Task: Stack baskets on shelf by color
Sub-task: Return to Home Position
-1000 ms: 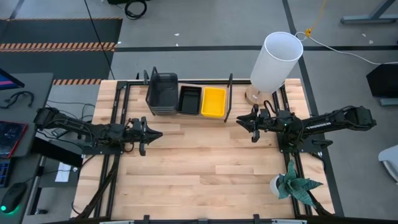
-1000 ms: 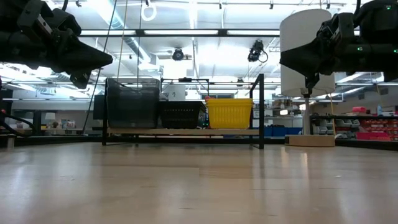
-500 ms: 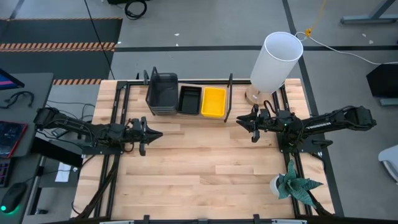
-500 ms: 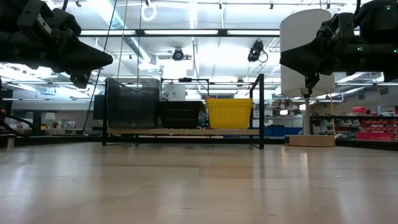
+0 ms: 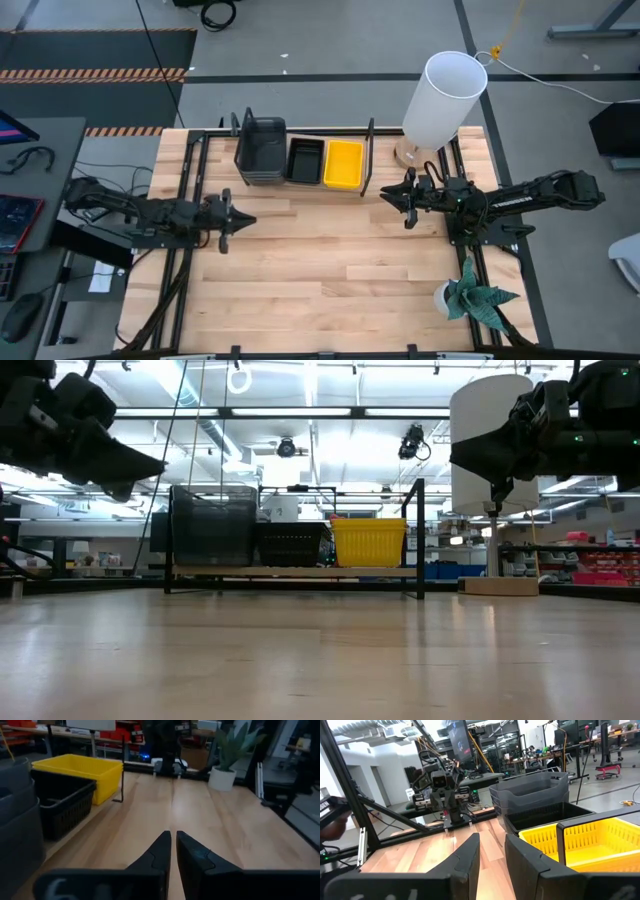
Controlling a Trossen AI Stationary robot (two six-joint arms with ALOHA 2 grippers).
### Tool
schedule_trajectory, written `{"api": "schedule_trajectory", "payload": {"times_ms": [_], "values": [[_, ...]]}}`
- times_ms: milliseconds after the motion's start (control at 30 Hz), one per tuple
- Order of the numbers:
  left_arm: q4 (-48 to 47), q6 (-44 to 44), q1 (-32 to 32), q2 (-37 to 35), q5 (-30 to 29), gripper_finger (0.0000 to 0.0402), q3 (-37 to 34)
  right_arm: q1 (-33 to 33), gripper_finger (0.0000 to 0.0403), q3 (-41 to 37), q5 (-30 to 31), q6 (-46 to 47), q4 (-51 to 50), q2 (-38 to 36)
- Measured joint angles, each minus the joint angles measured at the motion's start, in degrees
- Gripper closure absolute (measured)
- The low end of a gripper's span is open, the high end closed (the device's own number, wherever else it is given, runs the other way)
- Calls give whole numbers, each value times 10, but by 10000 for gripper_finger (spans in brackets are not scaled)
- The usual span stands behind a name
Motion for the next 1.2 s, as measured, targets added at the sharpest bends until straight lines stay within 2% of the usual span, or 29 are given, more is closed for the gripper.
{"api": "schedule_trajectory", "payload": {"times_ms": [133,500,900,1200], "values": [[-55,11,-18,-35,0,371,0,0,306,0,0,0,0,0],[-55,25,-72,-80,1,368,0,0,306,0,0,0,0,0],[-51,25,-75,-83,0,376,0,0,306,0,0,0,0,0],[-50,25,-75,-83,0,366,0,0,306,0,0,0,0,0]]}}
